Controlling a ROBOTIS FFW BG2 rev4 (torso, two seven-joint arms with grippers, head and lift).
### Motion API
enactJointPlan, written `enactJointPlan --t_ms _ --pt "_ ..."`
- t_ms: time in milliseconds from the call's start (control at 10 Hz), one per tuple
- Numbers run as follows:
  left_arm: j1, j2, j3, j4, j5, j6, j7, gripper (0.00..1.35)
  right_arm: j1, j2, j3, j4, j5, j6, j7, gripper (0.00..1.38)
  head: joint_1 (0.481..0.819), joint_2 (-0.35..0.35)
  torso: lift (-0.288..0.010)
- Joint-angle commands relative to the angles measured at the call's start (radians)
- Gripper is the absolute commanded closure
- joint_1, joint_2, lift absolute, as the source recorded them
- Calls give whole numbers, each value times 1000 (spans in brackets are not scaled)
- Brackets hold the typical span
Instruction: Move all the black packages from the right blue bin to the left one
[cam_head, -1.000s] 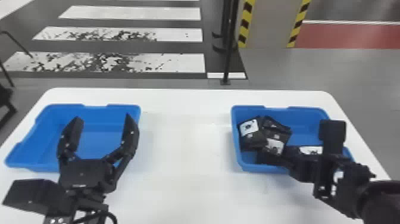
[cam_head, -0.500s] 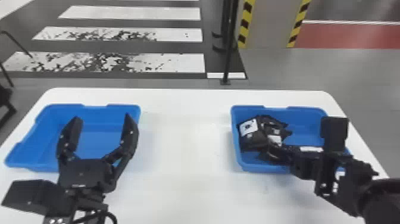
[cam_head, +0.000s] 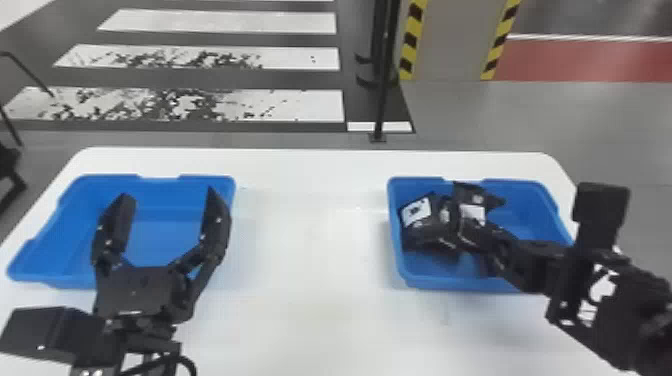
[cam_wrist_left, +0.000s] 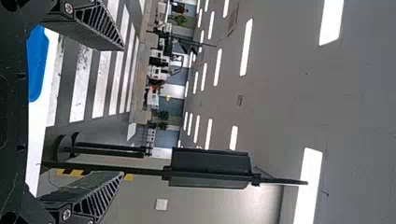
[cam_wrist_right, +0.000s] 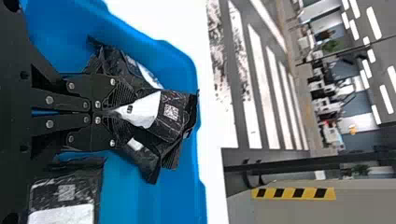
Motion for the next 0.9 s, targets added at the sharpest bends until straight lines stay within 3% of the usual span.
enactJointPlan --t_ms 0,100,200,400,600,800 --pt "-4 3 -14 0 25 -15 0 108 -23 -1 -25 62 -56 -131 93 1170 695 -21 -180" --pt "-11 9 -42 0 67 -35 0 108 -77 -5 -34 150 -58 -229 239 1168 695 -17 -180" --pt "-18 18 -76 -2 98 -40 0 108 -126 -26 7 209 -58 -302 349 1168 695 -10 -180" --pt "-48 51 -165 -25 162 -20 0 108 -258 -69 149 383 -131 -337 550 1168 695 7 -180" --pt "-67 77 -231 -56 234 51 -35 110 -310 -81 267 415 -165 -334 641 1168 695 29 -180" --pt "-77 81 -237 -69 240 117 -64 119 -352 -90 374 403 -181 -305 676 1170 695 55 -180"
